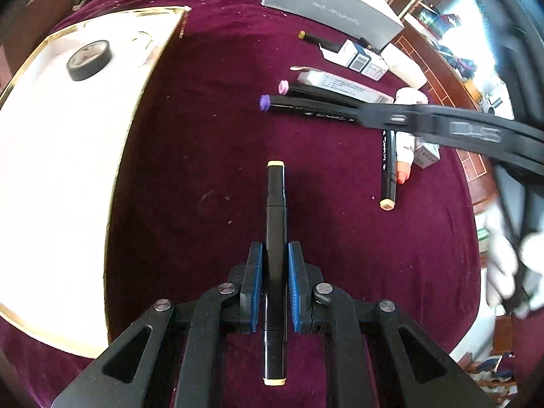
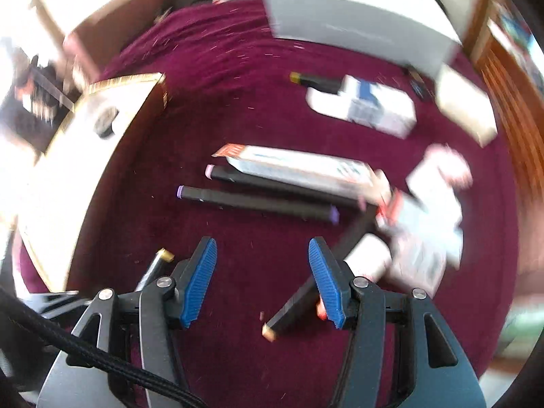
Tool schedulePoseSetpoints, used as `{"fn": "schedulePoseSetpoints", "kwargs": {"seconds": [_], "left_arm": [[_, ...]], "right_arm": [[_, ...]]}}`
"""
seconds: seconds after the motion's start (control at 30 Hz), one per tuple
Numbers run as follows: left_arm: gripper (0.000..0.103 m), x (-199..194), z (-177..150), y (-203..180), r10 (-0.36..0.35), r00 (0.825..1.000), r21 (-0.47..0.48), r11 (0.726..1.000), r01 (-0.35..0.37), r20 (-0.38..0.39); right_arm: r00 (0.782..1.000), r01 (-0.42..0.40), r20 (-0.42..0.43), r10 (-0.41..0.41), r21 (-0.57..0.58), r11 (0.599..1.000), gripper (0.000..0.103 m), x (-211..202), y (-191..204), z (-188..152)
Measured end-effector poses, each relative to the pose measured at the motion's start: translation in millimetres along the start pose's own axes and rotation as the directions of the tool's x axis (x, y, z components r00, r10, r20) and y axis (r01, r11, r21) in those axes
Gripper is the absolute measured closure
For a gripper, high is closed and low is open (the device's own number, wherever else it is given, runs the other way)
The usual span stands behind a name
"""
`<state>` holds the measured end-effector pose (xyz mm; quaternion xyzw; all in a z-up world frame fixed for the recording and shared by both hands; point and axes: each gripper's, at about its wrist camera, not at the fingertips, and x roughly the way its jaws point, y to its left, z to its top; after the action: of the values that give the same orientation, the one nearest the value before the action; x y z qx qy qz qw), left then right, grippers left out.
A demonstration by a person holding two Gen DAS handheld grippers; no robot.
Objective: Organize objects
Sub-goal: 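Grasp purple-ended black marker with right tool while left tool holds its marker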
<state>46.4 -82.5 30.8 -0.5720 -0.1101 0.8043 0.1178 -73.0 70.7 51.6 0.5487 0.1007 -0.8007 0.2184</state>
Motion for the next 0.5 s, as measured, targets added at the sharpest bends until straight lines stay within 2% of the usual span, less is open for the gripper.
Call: {"fn": "schedulePoseSetpoints", "kwargs": {"seconds": [0.13,0.23,0.3,0.33,0.37,0.4,0.43,0.47,0.5], "left_arm": [[0.092,-8.6,-6.8,4.2,-0.018,1.0,-0.022,1.0,0.018,0.016],[0.092,-11.6,-12.4,4.0,-0.029,0.999,-0.027,0.999,0.029,0.02],[0.092,-11.9,-15.7,4.1,-0.031,0.999,-0.031,0.999,0.031,0.019],[0.092,-13.5,-16.9,4.8,-0.033,0.999,-0.032,0.999,0.034,0.019],[0.092,-13.9,-17.4,4.7,-0.033,0.999,-0.031,0.999,0.034,0.02],[0.092,-13.9,-17.7,5.1,-0.033,0.999,-0.03,0.999,0.033,0.019],[0.092,-13.7,-17.8,5.6,-0.035,0.999,-0.032,0.999,0.036,0.018],[0.092,-13.3,-17.3,6.4,-0.038,0.999,-0.035,0.999,0.039,0.018],[0.092,-13.1,-16.7,6.9,-0.038,0.999,-0.036,0.999,0.039,0.021]], "right_arm": [[0.997,0.057,-0.041,-0.065,-0.174,0.983,0.048,27.4,25.0,13.8],[0.996,0.057,-0.06,-0.07,-0.201,0.978,0.048,44.7,27.9,21.2],[0.996,0.026,-0.079,-0.038,-0.149,0.988,0.034,53.5,21.5,27.4],[0.996,-0.015,-0.094,0.004,-0.112,0.994,0.024,53.2,18.8,29.1],[0.99,-0.087,-0.12,0.079,-0.062,0.994,0.023,51.5,15.9,30.6],[0.957,-0.243,-0.159,0.242,0.017,0.97,0.023,47.4,12.1,31.2],[0.91,-0.354,-0.2,0.362,0.077,0.932,0.023,48.0,9.8,29.9],[0.842,-0.46,-0.239,0.484,0.15,0.875,0.025,50.8,7.4,27.0],[0.791,-0.519,-0.25,0.558,0.211,0.829,0.026,51.6,3.9,23.3]]}}
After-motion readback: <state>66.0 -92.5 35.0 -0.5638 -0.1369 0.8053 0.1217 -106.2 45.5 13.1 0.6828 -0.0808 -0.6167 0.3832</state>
